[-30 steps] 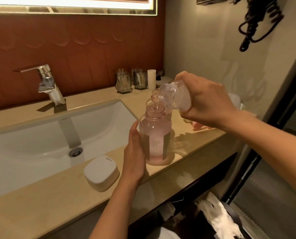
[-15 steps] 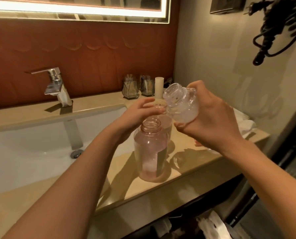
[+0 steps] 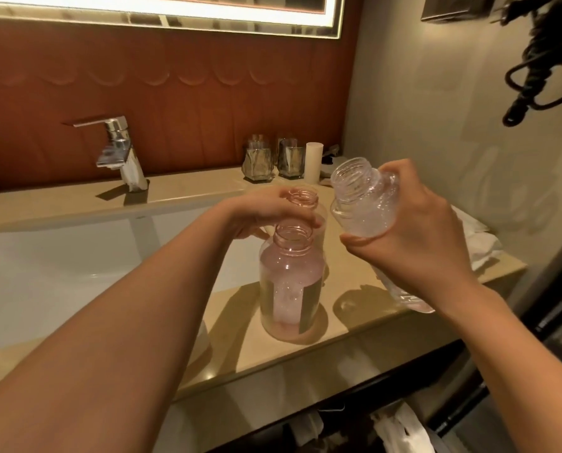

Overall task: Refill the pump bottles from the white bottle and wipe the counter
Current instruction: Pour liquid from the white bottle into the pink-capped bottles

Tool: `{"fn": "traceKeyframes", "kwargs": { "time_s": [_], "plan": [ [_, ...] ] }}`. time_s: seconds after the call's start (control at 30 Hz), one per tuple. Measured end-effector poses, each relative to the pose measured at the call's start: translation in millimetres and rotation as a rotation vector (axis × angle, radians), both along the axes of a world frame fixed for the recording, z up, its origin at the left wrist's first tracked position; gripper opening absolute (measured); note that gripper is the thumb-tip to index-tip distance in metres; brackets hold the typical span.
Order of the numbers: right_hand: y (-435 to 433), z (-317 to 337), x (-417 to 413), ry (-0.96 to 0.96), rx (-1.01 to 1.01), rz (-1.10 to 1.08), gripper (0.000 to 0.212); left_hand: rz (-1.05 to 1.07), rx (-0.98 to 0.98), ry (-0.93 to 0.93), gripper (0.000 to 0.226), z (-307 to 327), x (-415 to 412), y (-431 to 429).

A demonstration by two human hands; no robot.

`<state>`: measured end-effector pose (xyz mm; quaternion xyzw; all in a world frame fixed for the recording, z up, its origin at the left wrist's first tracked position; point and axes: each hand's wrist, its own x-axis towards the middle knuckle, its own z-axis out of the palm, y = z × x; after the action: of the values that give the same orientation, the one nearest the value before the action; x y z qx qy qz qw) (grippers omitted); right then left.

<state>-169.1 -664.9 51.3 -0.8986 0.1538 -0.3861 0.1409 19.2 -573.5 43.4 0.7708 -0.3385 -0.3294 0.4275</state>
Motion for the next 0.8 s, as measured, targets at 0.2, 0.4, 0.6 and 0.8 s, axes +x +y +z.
{"fn": "traceKeyframes", "kwargs": {
  "time_s": [0.2, 0.4, 0.6, 0.8],
  "plan": [
    [9.3, -2.4, -3.0, 0.054, -0.029, -0.033, 0.072, 0.333, -0.314, -0.074, 0.075, -28.4, -4.4, 24.6],
    [23.7, 0.7, -6.5, 0.042, -0.035, -0.013, 0.07, 0.567, -0.455, -0.271, 0.061, -32.0, -9.0, 60.3],
    [35.4, 4.6, -8.8, 0.023, -0.042, 0.005, 0.068, 0.458, -0.453, -0.482, 0.061, -0.3, -29.5, 110.2],
    [45.0, 2.9, -9.2, 0.012, -0.043, 0.017, 0.068, 0.343, -0.376, -0.559, 0.06, 23.1, -63.5, 151.1]
  ]
}}
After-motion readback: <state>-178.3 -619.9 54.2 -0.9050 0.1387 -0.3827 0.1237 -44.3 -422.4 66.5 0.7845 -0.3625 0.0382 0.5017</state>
